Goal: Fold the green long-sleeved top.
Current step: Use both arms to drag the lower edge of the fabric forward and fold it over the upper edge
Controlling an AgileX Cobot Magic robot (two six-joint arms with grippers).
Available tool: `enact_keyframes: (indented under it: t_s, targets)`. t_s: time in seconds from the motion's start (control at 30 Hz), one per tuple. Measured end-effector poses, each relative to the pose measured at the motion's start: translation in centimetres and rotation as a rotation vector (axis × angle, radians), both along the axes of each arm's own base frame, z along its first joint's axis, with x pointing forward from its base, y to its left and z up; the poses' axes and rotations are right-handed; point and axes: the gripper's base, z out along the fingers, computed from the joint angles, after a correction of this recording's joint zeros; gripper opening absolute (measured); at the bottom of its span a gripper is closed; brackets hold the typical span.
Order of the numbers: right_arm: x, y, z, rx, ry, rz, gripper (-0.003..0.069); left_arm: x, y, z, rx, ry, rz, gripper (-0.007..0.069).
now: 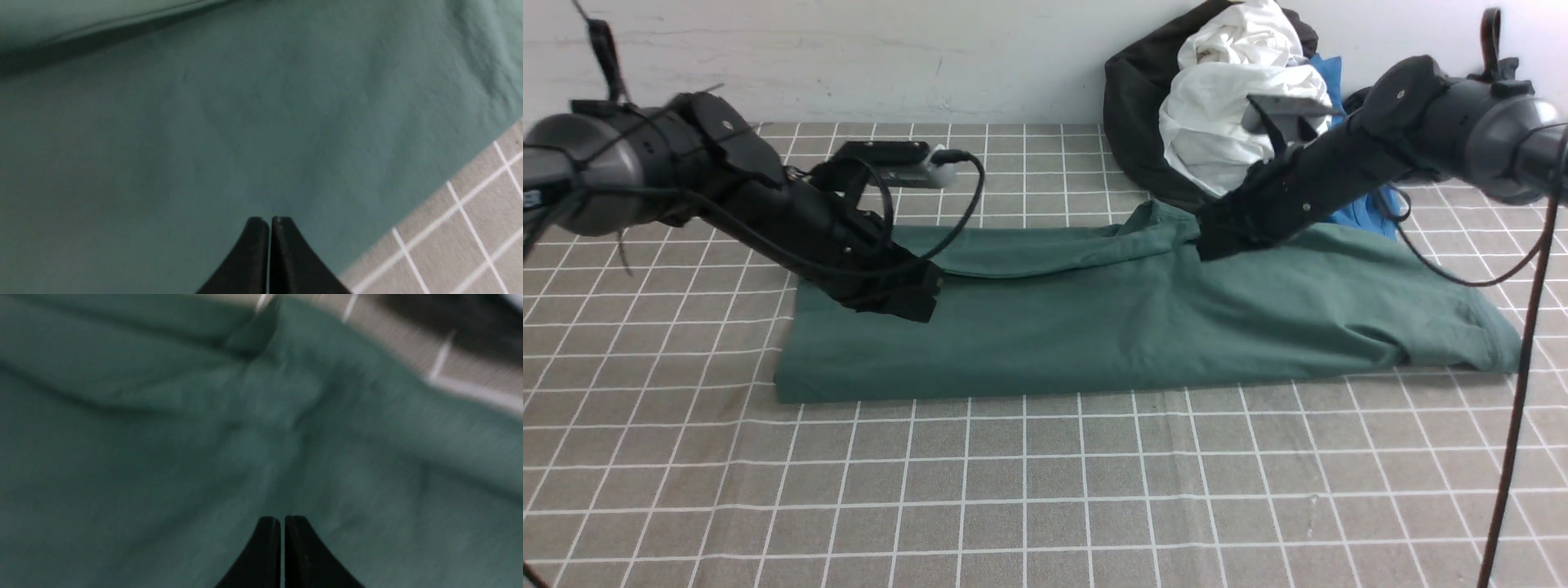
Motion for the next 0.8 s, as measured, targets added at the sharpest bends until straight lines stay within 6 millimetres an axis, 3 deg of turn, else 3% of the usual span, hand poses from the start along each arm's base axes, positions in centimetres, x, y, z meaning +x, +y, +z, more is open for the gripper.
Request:
enact_keyframes:
  t_s: [0.17, 0.3, 0.4, 0.6, 0.73, 0.77, 0.8]
  targets:
    - [-0.7, 1.3, -3.0, 0.006, 0.123, 0.055, 0.0010, 2.6, -4.2, -2.4, 0.016, -0.064, -0.083, -0.0008]
    - [-0.9, 2.1, -2.9, -0.016, 0.121, 0.067, 0.0010, 4.6, -6.1, -4.2, 0.044, -0.157, -0.093, -0.0008]
    - [-1.0, 2.4, -2.9, -0.036, 0.118, 0.078, 0.0010, 5.9, -6.3, -5.4, 0.076, -0.213, -0.113, -0.0008]
    - [-1.5, 2.4, -2.9, -0.043, 0.188, 0.082, 0.0010, 8.0, -5.0, -5.4, 0.227, -0.379, -0.123, -0.0008]
    - [-1.8, 2.7, -2.6, -0.067, 0.200, 0.090, 0.0010, 10.3, -1.0, -4.6, 0.294, -0.510, 0.074, -0.0008]
    - [-1.9, 2.8, -2.6, -0.070, 0.202, 0.094, 0.0010, 10.3, -0.9, -4.6, 0.294, -0.509, 0.079, -0.0008]
    - [-2.1, 3.0, -2.4, -0.081, 0.203, 0.107, 0.0010, 11.0, 0.7, -3.5, 0.292, -0.556, 0.154, -0.0008]
